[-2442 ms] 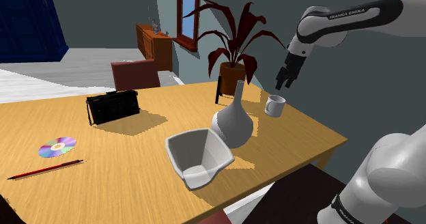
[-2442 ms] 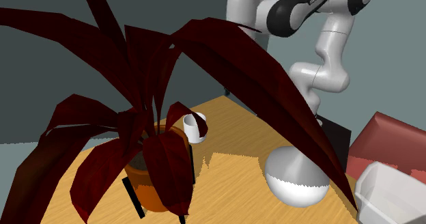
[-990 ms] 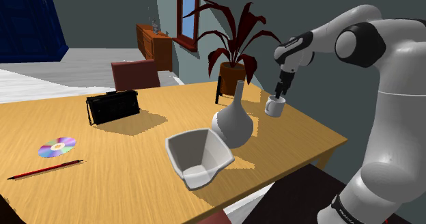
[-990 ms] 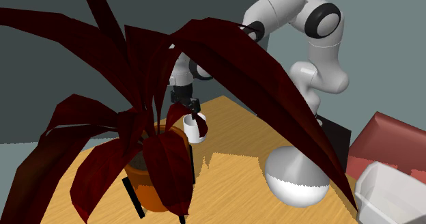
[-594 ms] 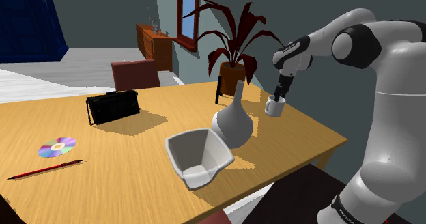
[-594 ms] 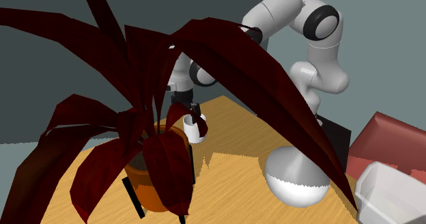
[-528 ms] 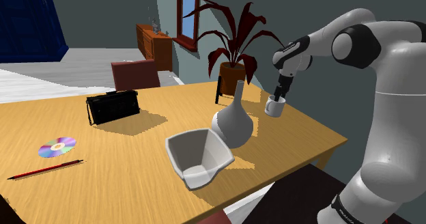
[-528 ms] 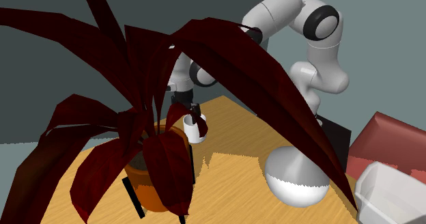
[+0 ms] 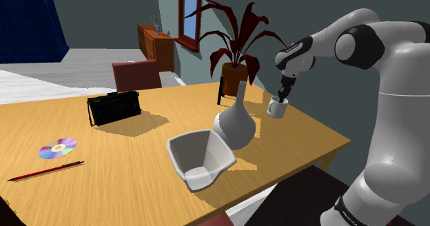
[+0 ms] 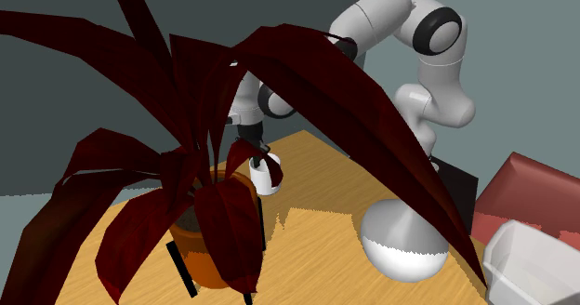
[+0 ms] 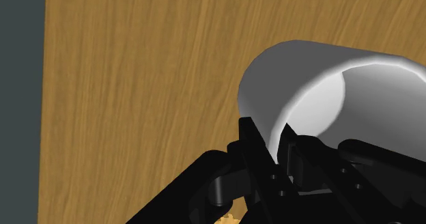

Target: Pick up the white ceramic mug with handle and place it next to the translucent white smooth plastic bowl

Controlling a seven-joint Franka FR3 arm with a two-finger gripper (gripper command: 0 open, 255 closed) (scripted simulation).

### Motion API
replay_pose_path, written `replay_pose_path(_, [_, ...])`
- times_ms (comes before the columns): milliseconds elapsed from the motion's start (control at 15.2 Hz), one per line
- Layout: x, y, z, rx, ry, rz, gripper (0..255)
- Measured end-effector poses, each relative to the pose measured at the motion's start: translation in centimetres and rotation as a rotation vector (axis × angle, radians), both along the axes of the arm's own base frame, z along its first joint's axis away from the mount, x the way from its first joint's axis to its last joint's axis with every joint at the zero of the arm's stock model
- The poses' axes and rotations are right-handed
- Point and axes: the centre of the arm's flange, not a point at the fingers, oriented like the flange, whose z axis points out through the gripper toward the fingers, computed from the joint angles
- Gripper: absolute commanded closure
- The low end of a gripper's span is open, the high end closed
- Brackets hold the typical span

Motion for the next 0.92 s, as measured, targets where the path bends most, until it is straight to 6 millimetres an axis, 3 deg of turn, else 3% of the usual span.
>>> replay_pose_path(462, [0.0, 0.1, 0.2, 0.0, 0.0, 0.0, 255])
replay_pose_path(924, [0.1, 0.1, 3.6, 0.0, 0.0, 0.0, 255])
